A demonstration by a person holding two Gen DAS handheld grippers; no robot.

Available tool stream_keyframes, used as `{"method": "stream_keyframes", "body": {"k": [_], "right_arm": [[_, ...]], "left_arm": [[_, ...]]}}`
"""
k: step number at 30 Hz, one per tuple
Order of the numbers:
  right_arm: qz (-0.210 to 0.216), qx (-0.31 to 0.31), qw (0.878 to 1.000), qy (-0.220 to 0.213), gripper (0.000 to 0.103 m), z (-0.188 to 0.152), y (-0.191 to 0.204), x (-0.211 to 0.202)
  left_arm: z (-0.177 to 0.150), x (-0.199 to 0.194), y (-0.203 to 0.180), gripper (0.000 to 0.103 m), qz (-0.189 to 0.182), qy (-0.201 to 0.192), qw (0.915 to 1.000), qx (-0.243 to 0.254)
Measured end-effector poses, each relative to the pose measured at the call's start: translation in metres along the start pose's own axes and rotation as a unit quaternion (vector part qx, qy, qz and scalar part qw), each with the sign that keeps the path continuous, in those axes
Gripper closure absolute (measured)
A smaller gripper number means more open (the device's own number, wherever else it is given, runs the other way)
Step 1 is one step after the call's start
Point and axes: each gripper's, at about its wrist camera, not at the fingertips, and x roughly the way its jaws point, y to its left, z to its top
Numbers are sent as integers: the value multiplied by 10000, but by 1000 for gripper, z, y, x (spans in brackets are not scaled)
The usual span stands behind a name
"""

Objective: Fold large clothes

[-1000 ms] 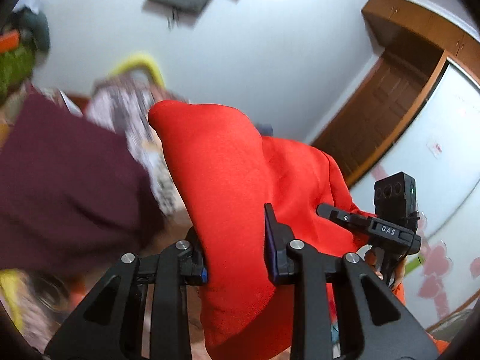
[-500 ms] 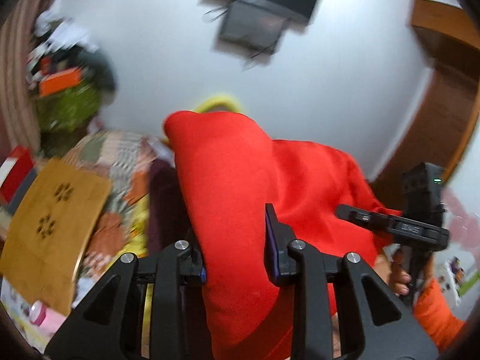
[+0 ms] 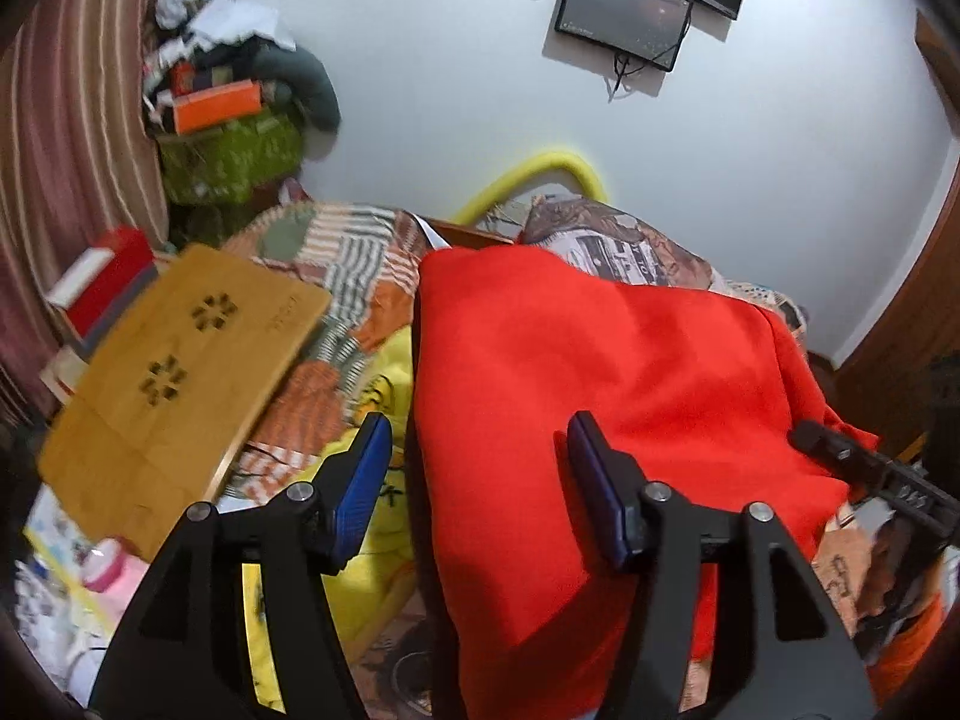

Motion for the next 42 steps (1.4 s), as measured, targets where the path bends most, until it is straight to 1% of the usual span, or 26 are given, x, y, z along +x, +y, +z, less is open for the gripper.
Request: {"method": "stream_keyframes", "body": {"k": [1,3,5,6,8,9,12,15,17,19,21,24,26,28,29,30,31,32,33,35,36,37,42], "right_arm": [[-50,-23,10000,-51,71,0,1,-10],[-129,-73,9997,-205,71,-2,3,-32],[-175,-144,9990,-376,71,-4,7,-51],[-233,-16,9991,-355,71,-4,10,-59],[-226,-85,9983,-523,71,-6,18,-82],[-191,-131,9978,-619,71,-7,24,-94],[-180,-372,9945,-964,70,-15,44,-134],[-235,-742,9875,-1369,70,-27,71,-171],[-167,-980,9816,-1631,68,-38,90,-196],[15,-1183,9752,-1872,55,-52,107,-218],[10,-1400,9647,-2231,52,-71,125,-239],[-116,-1614,9513,-2622,51,-93,143,-258],[-144,-1636,9468,-2766,46,-105,152,-267],[-168,-1598,9460,-2815,37,-113,155,-269],[-185,-1586,9457,-2832,36,-118,157,-270],[-124,-1642,9443,-2849,33,-120,158,-270],[-174,-1611,9440,-2873,27,-123,159,-270],[-245,-1585,9434,-2902,23,-125,160,-271],[-341,-1547,9424,-2944,17,-127,161,-271],[-463,-1466,9408,-3020,10,-127,160,-269],[-522,-1433,9404,-3039,4,-127,158,-269],[-571,-1420,9395,-3064,1,-127,159,-270],[-718,-1483,9364,-3100,0,-133,164,-275]], "left_arm": [[-2,-6,-4,44,46,-66,9999,68],[-6,-30,-15,44,131,-271,9993,232],[-9,-48,-21,44,143,-426,9984,330],[-13,-65,-29,44,126,-556,9976,388],[-18,-90,-37,44,50,-740,9962,467],[-23,-110,-44,44,-24,-905,9946,505],[-32,-151,-59,44,-103,-1265,9901,594],[-48,-200,-75,44,-87,-1772,9815,718],[-66,-238,-86,44,-82,-2305,9702,743],[-83,-266,-94,43,-34,-2677,9607,737],[-104,-294,-104,43,50,-3027,9498,790],[-133,-321,-117,43,227,-3352,9381,842],[-147,-331,-121,40,252,-3457,9345,807],[-162,-340,-123,36,315,-3540,9318,739],[-167,-343,-125,32,329,-3558,9313,713],[-171,-343,-124,24,309,-3556,9316,682],[-175,-345,-124,20,243,-3539,9328,639],[-178,-346,-124,13,191,-3530,9334,608],[-182,-347,-123,9,176,-3525,9339,570],[-188,-349,-124,5,294,-3542,9332,524],[-191,-349,-124,2,338,-3551,9328,515],[-192,-348,-123,2,392,-3557,9325,486],[-199,-348,-120,1,424,-3488,9354,409]]}}
